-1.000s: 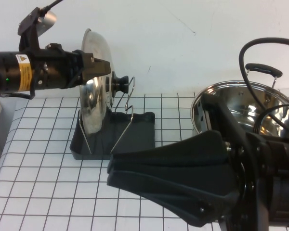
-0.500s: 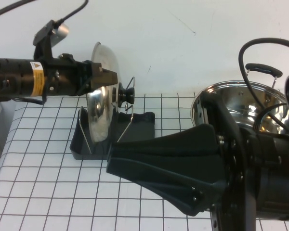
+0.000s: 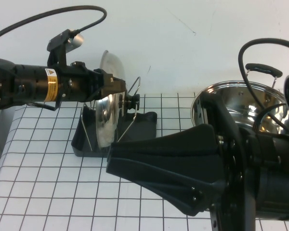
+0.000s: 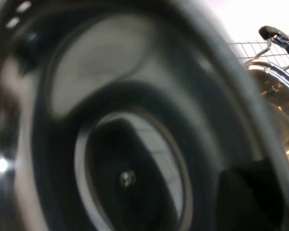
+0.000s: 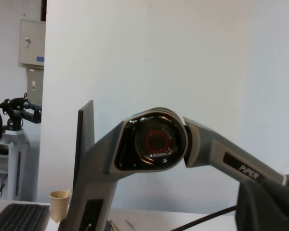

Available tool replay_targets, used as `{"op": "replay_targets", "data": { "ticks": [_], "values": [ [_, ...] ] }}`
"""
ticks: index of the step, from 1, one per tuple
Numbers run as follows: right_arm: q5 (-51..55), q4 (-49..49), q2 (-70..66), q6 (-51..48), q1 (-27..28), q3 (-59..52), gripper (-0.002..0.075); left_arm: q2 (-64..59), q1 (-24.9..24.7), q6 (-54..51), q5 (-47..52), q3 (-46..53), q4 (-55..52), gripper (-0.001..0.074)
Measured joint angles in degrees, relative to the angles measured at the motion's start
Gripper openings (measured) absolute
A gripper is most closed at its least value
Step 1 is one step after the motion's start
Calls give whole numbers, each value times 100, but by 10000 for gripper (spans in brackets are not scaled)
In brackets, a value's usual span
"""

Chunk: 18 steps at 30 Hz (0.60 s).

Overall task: Put pot lid on rack
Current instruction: Place the pot lid on the pot rack

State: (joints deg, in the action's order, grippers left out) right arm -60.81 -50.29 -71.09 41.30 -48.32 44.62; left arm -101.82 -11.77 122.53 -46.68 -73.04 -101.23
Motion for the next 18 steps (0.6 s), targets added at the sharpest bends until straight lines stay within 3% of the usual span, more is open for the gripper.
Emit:
{"op": "replay_targets", "data": {
  "ticks": [6, 8, 11, 18],
  "values": [
    [0, 0, 0, 10, 0, 0, -1, -2, 0, -83, 0, -4, 0, 437],
    [0, 0, 0, 10, 0, 0, -1, -2, 0, -120, 0, -4, 0, 512],
    [0, 0, 0, 50, 0, 0, -1, -2, 110, -120, -173, -4, 0, 564],
    [0, -60, 0, 66, 0, 0, -1, -2, 670, -24, -709, -14, 0, 582]
  ]
}}
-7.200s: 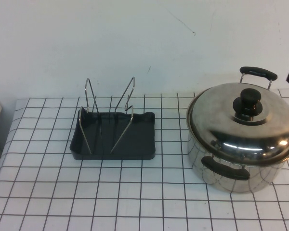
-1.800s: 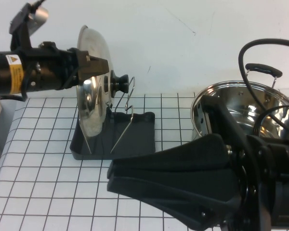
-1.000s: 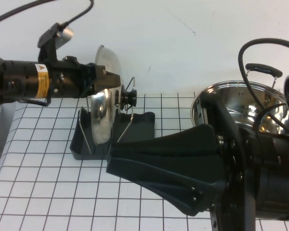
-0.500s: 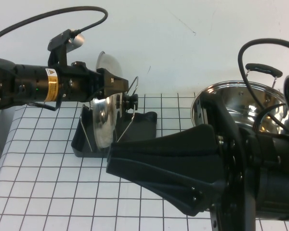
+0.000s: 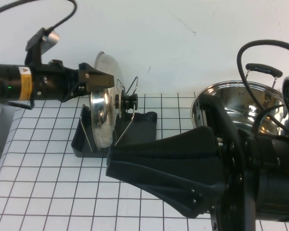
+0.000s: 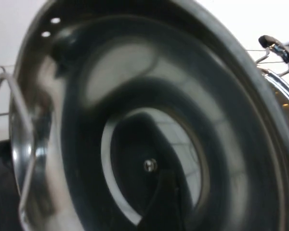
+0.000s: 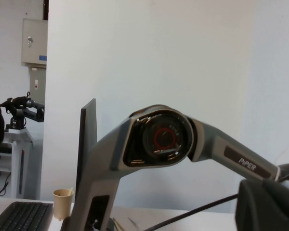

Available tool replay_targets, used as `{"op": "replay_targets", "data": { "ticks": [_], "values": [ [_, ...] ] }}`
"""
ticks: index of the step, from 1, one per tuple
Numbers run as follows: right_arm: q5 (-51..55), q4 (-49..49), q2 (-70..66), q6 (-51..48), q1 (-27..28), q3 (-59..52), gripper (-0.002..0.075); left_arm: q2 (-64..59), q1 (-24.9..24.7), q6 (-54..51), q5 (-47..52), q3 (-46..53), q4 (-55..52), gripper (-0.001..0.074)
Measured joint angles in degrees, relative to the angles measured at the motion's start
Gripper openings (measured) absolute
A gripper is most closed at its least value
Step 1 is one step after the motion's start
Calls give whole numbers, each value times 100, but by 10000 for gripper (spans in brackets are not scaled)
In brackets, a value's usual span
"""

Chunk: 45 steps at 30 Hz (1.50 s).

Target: Put pot lid on rack

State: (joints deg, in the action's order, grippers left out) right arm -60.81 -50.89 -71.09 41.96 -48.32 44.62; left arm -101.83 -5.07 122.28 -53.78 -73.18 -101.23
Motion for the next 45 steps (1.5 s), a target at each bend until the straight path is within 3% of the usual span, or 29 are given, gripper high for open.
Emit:
{"op": "replay_targets", "data": {
  "ticks": [5, 8, 11, 14, 17, 20, 26, 33, 40, 45],
  "values": [
    [11, 35, 0, -52, 0, 0, -1, 136, 251, 38, -644, -34, 0, 582],
    [230, 197, 13, -535, 0, 0, -1, 344, 299, -156, -894, -48, 0, 540],
    [1013, 354, 133, -1237, 0, 22, -1, 681, 299, -363, -1016, -56, 0, 442],
    [2337, 272, 351, -1644, 0, 197, -1, 1070, 299, -462, -1091, -123, 0, 280],
    [3894, -266, 611, -1767, 0, 485, -1, 1561, 299, -726, -1105, -193, 0, 110],
    [5129, -939, 882, -1705, 0, 729, -1, 2199, 299, -1157, -960, -244, 0, 30],
    [8456, -1202, 1361, -1975, 0, 1073, -1, 3538, 299, -2703, 304, -280, 0, 5],
    [12305, 244, 1556, -4405, 0, 1513, -1, 4783, 299, -3949, 3246, -184, 24, 0],
    [12802, 2942, 2486, -5512, 0, 1547, -1, 5393, 299, -4160, 4168, 686, 107, 0],
    [12633, 3858, 3363, -5837, 0, 1560, -1, 5534, 299, -4269, 5021, 1365, 120, 0]
  ]
}}
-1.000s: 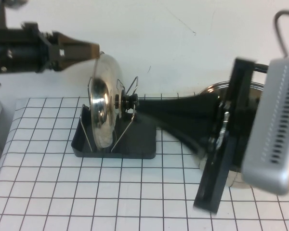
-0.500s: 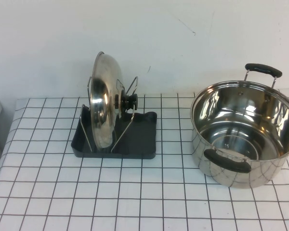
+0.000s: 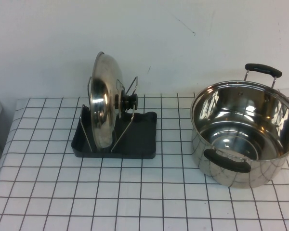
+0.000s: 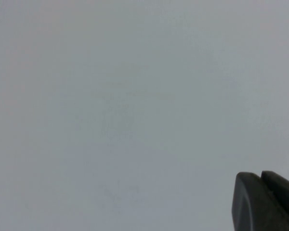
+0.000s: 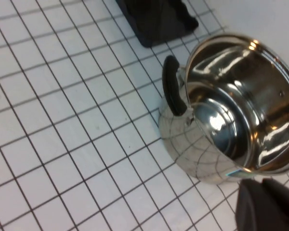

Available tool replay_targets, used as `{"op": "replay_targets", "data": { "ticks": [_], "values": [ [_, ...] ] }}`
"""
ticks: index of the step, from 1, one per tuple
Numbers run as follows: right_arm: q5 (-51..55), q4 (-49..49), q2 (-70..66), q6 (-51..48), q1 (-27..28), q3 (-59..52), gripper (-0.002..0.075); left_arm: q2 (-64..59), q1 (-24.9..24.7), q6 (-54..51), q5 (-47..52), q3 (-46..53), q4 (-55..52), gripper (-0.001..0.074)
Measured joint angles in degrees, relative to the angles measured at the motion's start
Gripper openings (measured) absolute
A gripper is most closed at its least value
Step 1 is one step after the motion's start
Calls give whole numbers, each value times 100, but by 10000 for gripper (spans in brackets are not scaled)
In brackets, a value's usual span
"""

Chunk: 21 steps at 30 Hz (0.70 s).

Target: Put pot lid on rack

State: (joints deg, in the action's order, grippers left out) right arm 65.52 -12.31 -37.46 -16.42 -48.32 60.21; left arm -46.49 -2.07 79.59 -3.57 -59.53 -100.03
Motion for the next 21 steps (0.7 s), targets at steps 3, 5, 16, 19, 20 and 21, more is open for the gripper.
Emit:
{"op": "replay_targets", "data": {
  "ticks": [3, 5, 16, 19, 20, 21],
  "values": [
    [-13, 145, 381, -81, 0, -16, -1, -3, 0, 0, 471, 287, 394, -1],
    [-129, 213, 637, -132, 0, -148, -1, 2, 0, 0, 613, 464, 921, -1],
    [-962, 678, 1416, -276, 0, -1567, -1, 88, -346, -228, 910, 1462, 3716, -1],
    [-1317, 868, 1424, -471, 0, -1940, -1, 119, -767, -275, 1004, 1661, 4100, -1],
    [-1522, 941, 1424, -522, 0, -2079, -1, 119, -965, -285, 1015, 1728, 4199, -1],
    [-1699, 1006, 1424, -569, 0, -2196, -1, 119, -1181, -284, 1030, 1779, 4263, -1]
  ]
}}
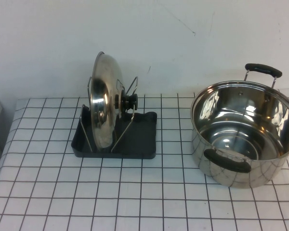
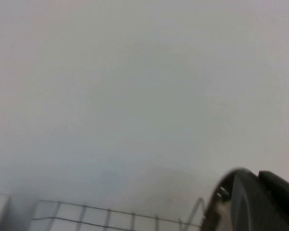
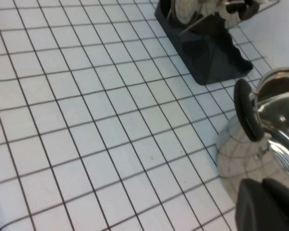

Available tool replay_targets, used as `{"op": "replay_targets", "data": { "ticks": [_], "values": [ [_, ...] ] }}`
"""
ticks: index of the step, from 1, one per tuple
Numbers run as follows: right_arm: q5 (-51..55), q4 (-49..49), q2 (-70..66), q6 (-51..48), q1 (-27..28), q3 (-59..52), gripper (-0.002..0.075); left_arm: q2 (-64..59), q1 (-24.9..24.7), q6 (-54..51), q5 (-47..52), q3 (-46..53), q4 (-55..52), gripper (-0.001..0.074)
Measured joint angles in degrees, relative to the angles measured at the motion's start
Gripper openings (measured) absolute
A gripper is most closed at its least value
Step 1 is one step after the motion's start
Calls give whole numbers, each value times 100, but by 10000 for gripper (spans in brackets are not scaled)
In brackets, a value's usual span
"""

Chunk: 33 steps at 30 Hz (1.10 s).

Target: Put pot lid on rack

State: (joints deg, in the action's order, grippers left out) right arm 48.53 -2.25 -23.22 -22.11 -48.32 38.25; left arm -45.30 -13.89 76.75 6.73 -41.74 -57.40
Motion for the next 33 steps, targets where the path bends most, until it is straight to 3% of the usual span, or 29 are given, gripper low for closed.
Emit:
{"op": "replay_targets", "data": {
  "ticks": [7, 15, 33],
  "values": [
    [-1448, 295, 0, -220, 0, -1024, -1, 0, -1421, -12, 8, 250, 97, -1],
    [-1697, 390, 0, -233, 0, -1708, -1, 0, -2538, -12, 8, 274, 97, -1],
    [-1267, 878, 0, -233, 0, -1919, -1, 0, -2693, 9, 8, 331, 84, -1]
  ]
}}
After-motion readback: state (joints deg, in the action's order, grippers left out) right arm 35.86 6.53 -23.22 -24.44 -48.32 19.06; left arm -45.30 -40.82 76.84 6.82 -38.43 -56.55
